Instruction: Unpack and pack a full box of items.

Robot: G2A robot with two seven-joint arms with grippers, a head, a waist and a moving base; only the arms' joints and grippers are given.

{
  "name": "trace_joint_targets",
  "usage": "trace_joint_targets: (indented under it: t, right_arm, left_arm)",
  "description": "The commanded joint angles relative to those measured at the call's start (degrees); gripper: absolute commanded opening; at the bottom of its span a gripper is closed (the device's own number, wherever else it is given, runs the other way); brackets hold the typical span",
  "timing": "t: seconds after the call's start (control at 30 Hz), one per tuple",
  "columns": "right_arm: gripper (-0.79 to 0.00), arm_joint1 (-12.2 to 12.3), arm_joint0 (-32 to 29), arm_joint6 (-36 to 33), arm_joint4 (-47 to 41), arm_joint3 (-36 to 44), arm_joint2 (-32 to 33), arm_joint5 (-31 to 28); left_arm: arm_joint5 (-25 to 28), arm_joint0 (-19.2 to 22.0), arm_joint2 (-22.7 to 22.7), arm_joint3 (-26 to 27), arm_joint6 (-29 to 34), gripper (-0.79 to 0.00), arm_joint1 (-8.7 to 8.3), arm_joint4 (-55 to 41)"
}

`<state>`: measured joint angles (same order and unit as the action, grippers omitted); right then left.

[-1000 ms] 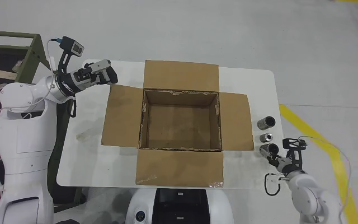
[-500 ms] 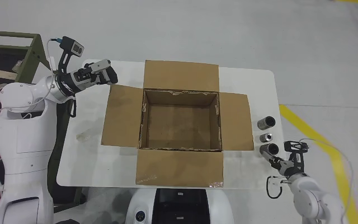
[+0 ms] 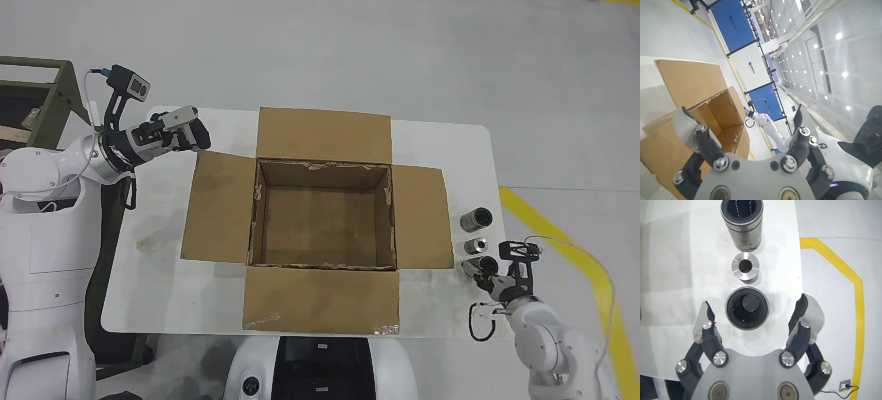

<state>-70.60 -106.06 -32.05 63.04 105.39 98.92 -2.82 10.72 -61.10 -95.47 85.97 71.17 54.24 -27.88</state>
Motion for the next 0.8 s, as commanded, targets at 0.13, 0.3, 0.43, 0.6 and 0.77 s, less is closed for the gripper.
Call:
trace_joint_targets:
  t: [0.13,0.3,0.43,0.6,0.77]
  right_arm:
    - [-0.785,0.05,0.39,0.09,0.02,-0.23,-0.30,-0.06]
    - [-0.785,0.11,0.00,0.14,0.41,-0.07,-0.30,-0.04]
    - [-0.785,0.18,-0.92,0.09,0.53,1.15,0.20,-0.05]
    - [-0.785,0.25,-2.92,0.18,0.24,4.26,1.27,-0.19]
    - [-0.785,0.29,-5.41,0.08,-0.64,8.36,2.97,-0.14]
  left_arm:
    - [0.00,0.00,0.00,0.00,0.00,0.000,0.00,0.00]
    - [0.00,0.00,0.00,0.00,0.00,0.000,0.00,0.00]
    - [0.00,0.00,0.00,0.00,0.00,0.000,0.00,0.00]
    - [0.00,0.00,0.00,0.00,0.00,0.000,0.00,0.00]
    - [0.00,0.00,0.00,0.00,0.00,0.000,0.00,0.00]
